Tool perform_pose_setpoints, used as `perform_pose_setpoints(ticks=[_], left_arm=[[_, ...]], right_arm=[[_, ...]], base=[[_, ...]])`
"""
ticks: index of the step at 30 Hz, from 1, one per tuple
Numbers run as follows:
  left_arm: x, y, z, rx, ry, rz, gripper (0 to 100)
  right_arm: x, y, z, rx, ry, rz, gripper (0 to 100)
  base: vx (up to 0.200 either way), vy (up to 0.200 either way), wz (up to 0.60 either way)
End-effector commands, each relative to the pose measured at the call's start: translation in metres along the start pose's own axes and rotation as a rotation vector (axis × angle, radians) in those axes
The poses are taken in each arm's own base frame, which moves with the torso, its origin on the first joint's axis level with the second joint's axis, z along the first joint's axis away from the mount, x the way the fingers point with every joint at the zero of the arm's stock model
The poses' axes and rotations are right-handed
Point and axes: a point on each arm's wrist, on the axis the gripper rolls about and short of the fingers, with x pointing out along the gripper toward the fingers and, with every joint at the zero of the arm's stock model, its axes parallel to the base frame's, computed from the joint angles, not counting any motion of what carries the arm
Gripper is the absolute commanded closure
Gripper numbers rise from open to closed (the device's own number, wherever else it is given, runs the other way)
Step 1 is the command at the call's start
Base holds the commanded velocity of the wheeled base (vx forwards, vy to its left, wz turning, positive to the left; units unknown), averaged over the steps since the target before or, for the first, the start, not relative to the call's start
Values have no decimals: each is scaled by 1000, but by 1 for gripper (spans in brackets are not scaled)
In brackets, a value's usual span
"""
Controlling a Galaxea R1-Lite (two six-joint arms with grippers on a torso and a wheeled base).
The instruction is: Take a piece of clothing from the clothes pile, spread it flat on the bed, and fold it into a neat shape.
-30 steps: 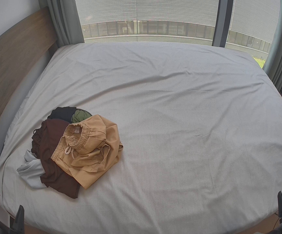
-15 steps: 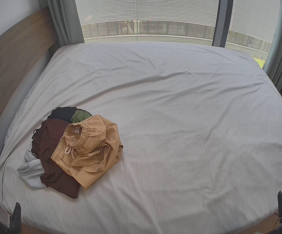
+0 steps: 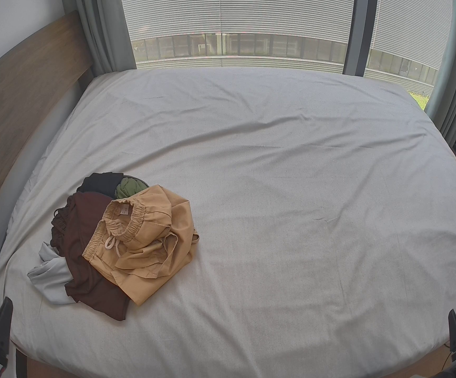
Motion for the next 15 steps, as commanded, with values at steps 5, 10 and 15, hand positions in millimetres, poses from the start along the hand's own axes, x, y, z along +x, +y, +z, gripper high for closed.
perform_pose_setpoints(ticks=[5, 10, 15], left_arm=[[71, -6, 64, -29, 113, -45, 0], [102, -10, 73, -37, 135, -77, 0], [114, -14, 70, -40, 159, -111, 0]], right_arm=[[0, 0, -5, -1, 1, 4, 0], [0, 0, -5, -1, 2, 4, 0], [0, 0, -5, 6, 1, 6, 0]], base=[[0, 0, 0], [0, 0, 0], [0, 0, 0]])
